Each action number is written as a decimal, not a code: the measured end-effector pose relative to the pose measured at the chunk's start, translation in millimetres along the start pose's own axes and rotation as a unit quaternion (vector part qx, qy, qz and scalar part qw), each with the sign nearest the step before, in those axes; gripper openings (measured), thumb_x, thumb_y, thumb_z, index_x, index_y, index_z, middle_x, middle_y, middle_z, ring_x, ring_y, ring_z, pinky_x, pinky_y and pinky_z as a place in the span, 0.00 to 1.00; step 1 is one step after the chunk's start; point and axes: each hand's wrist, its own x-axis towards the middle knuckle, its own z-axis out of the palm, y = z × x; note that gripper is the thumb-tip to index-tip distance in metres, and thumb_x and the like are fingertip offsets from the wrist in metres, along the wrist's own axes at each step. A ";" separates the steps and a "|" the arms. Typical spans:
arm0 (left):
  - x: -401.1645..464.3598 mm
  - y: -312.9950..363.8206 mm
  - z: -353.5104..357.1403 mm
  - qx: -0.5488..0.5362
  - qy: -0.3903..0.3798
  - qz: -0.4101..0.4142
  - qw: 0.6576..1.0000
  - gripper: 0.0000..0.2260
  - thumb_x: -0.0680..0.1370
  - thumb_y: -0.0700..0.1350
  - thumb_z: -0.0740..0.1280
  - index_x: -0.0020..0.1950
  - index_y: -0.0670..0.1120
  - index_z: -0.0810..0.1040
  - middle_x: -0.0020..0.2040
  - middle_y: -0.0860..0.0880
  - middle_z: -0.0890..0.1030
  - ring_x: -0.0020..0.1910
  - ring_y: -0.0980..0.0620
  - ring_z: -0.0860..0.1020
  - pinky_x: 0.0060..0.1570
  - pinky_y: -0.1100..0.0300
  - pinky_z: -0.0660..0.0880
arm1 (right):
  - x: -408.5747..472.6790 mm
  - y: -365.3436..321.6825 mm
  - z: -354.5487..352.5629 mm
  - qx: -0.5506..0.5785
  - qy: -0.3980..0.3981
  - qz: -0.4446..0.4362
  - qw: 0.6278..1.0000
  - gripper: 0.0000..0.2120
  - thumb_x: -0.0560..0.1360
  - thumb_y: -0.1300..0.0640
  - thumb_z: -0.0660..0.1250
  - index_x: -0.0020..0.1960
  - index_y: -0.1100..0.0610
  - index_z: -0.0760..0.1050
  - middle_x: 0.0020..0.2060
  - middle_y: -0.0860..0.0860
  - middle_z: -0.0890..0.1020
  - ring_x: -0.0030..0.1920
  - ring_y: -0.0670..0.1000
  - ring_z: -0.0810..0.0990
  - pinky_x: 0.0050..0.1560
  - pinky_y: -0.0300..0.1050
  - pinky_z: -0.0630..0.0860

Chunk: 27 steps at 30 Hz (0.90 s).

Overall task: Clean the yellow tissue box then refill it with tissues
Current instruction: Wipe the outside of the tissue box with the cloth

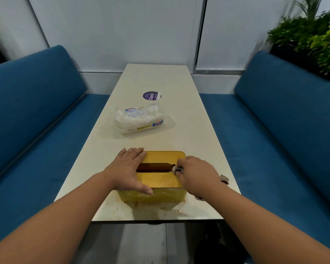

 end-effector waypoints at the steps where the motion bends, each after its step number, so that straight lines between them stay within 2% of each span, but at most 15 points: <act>1: 0.0 0.4 -0.3 0.001 0.000 -0.001 1.000 0.64 0.53 0.85 0.50 0.80 0.50 0.44 0.80 0.51 0.44 0.79 0.50 0.42 0.75 0.50 0.35 | -0.6 -4.0 1.0 -0.006 0.008 -0.002 1.000 0.12 0.81 0.49 0.55 0.56 0.51 0.74 0.48 0.49 0.74 0.45 0.53 0.77 0.44 0.48 0.75; 5: -0.4 1.1 0.6 0.002 -0.001 -0.006 1.000 0.64 0.52 0.84 0.50 0.80 0.50 0.44 0.80 0.51 0.44 0.78 0.50 0.42 0.75 0.50 0.36 | -5.8 -48.9 13.0 0.014 0.000 -0.072 0.997 0.11 0.81 0.47 0.56 0.55 0.50 0.74 0.49 0.48 0.75 0.43 0.52 0.76 0.43 0.48 0.75; 11: 0.3 0.3 0.5 0.000 0.002 -0.001 1.000 0.64 0.53 0.85 0.50 0.80 0.50 0.43 0.80 0.51 0.43 0.79 0.50 0.42 0.74 0.50 0.34 | -4.3 -10.7 8.2 -0.027 0.026 0.034 0.999 0.09 0.82 0.52 0.55 0.56 0.52 0.72 0.50 0.51 0.75 0.43 0.53 0.77 0.41 0.49 0.77; 13: 0.6 0.8 0.7 0.001 0.001 -0.001 1.000 0.64 0.53 0.85 0.50 0.80 0.50 0.43 0.80 0.51 0.43 0.79 0.50 0.42 0.74 0.51 0.34 | -3.1 -19.5 8.5 -0.032 0.032 0.033 0.998 0.08 0.82 0.52 0.55 0.56 0.52 0.72 0.51 0.51 0.75 0.43 0.54 0.77 0.40 0.49 0.76; 16: -0.2 3.1 0.2 0.005 0.000 -0.010 1.000 0.60 0.58 0.82 0.58 0.80 0.50 0.43 0.80 0.51 0.43 0.78 0.50 0.42 0.74 0.51 0.35 | -4.2 -59.0 15.6 0.010 -0.004 -0.030 1.000 0.09 0.80 0.50 0.59 0.57 0.52 0.72 0.51 0.50 0.74 0.42 0.52 0.75 0.39 0.47 0.71; 19: -1.3 5.3 -1.0 0.010 0.001 -0.013 1.000 0.55 0.64 0.77 0.63 0.80 0.50 0.44 0.80 0.51 0.44 0.78 0.50 0.42 0.74 0.52 0.35 | -10.2 -67.1 20.8 0.009 -0.001 -0.055 0.998 0.08 0.81 0.50 0.58 0.56 0.51 0.70 0.50 0.50 0.73 0.41 0.52 0.74 0.38 0.46 0.73; 24: 0.6 1.2 -0.2 0.008 -0.007 -0.005 1.000 0.61 0.57 0.83 0.55 0.80 0.50 0.43 0.80 0.51 0.43 0.79 0.50 0.42 0.74 0.50 0.35 | -21.5 -28.1 15.9 -0.010 0.017 0.023 1.000 0.08 0.82 0.51 0.53 0.57 0.49 0.69 0.51 0.49 0.73 0.43 0.53 0.77 0.43 0.51 0.78; 27: 0.1 2.1 0.1 0.010 -0.004 -0.008 1.000 0.60 0.58 0.82 0.56 0.80 0.50 0.43 0.80 0.51 0.43 0.79 0.50 0.42 0.74 0.51 0.35 | -20.4 -50.9 17.6 -0.005 0.001 -0.006 1.000 0.08 0.82 0.50 0.57 0.59 0.51 0.69 0.53 0.50 0.71 0.43 0.53 0.77 0.44 0.51 0.77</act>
